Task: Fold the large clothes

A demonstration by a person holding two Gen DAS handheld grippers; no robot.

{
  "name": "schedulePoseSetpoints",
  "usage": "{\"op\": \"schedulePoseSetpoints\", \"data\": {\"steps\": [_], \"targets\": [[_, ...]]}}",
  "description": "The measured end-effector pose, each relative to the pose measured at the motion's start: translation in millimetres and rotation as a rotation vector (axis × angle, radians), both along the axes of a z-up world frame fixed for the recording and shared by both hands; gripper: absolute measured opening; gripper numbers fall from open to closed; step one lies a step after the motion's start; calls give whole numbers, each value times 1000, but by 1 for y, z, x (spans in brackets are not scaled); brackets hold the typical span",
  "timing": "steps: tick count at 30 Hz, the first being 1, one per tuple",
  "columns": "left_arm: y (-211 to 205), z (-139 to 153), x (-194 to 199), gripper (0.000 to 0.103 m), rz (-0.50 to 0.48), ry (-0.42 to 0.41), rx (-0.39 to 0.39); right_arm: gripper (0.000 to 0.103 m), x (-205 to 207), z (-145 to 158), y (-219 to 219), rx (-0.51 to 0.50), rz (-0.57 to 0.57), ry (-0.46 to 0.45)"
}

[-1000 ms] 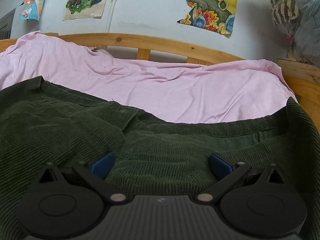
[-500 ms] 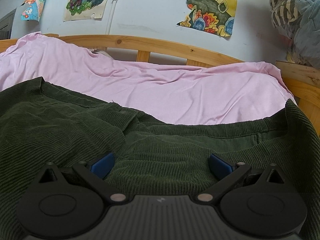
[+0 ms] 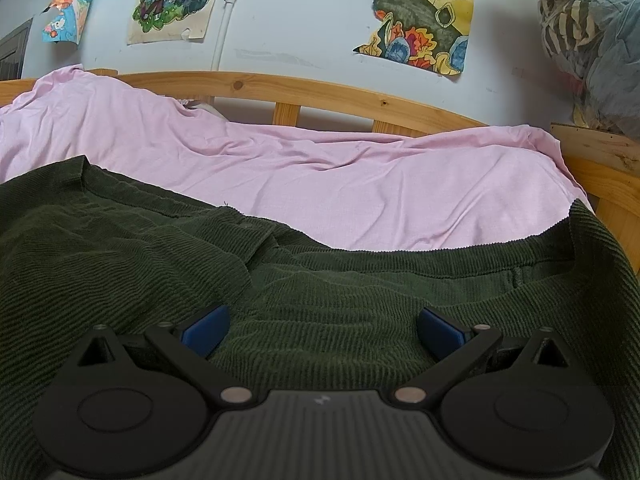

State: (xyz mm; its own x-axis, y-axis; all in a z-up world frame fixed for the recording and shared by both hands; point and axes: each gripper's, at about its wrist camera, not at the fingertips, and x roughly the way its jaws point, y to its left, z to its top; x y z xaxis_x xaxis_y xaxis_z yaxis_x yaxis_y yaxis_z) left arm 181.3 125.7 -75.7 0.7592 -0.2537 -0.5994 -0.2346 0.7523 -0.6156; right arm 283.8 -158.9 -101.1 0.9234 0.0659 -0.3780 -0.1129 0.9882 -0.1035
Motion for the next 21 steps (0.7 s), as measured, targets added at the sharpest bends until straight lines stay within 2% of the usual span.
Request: {"op": "schedulePoseSetpoints", "data": {"steps": [4, 5, 7, 8, 9, 11, 12, 14, 17, 21], "targets": [[-9, 2, 6, 101, 26, 7, 54, 103, 0, 0, -1, 6, 3, 4], [-12, 4, 7, 96, 38, 12, 76, 103, 1, 0, 0, 6, 2, 5], [-15, 9, 5, 81, 61, 13, 105, 103, 1, 2, -1, 6, 2, 11], [-15, 12, 5, 66, 65, 7, 110, 103, 1, 3, -1, 7, 2, 14], [-14, 15, 5, 57, 62, 1, 113, 103, 1, 4, -1, 10, 1, 20], [-16, 23, 6, 25, 50, -25, 138, 103, 0, 8, -3, 29, -3, 31], [-17, 28, 6, 18, 42, -39, 167, 103, 0, 9, -5, 42, -5, 37], [-27, 46, 8, 13, 18, -91, 229, 103, 0, 12, -9, 69, -11, 54], [-45, 75, 10, 10, -50, -203, 277, 103, 0, 17, -17, 117, -13, 73], [-92, 116, 17, 10, -236, -358, 444, 103, -4, 34, -36, 178, -32, 43]]}}
